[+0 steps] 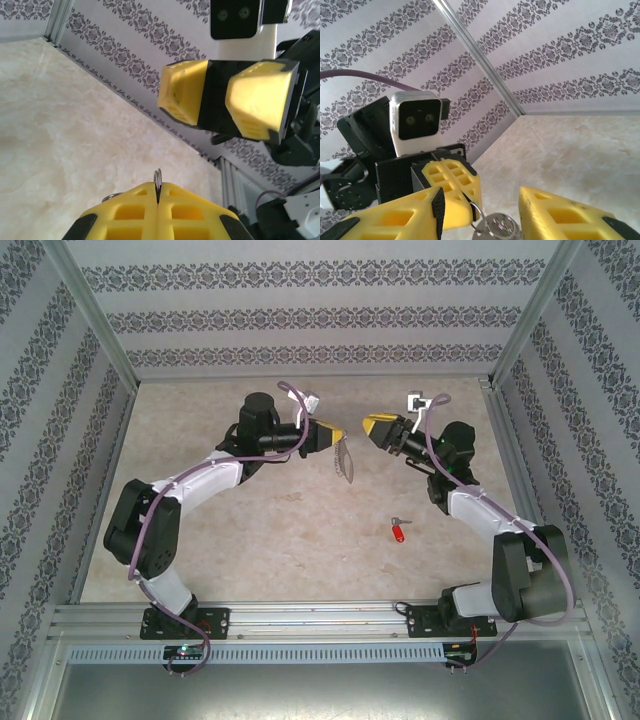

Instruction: Put the keys on the keyring

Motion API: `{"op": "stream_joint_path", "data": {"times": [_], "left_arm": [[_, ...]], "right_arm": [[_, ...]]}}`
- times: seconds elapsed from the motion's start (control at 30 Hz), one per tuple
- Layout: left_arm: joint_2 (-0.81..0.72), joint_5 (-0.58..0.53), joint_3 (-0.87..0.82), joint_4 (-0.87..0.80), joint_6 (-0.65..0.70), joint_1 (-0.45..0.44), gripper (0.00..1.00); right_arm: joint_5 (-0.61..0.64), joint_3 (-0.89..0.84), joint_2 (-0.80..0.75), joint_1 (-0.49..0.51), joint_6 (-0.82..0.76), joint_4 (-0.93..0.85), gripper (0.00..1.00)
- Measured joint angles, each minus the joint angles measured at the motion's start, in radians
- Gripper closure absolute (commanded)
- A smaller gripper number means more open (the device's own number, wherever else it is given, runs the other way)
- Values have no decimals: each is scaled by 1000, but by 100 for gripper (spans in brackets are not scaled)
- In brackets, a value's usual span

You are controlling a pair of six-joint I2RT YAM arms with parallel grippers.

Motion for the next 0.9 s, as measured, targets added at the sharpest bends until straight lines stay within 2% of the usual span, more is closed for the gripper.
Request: {"op": "stream_joint_path", "data": {"times": [0.17,0.37,0.57,0.9], "left_arm": [[-31,-2,100,-213,210,0,100],[-39,35,172,-374,375,0,100],[-37,87,209,-457,443,0,100],[-30,124,213,-479,454,0,100]], "right_arm": [[-13,-10,-11,-2,6,-4,56],[-66,-10,-10,5,6,-4,56],[-114,-7,8,48,6,-4,57],[-138,8,29,65,5,-4,61]]}}
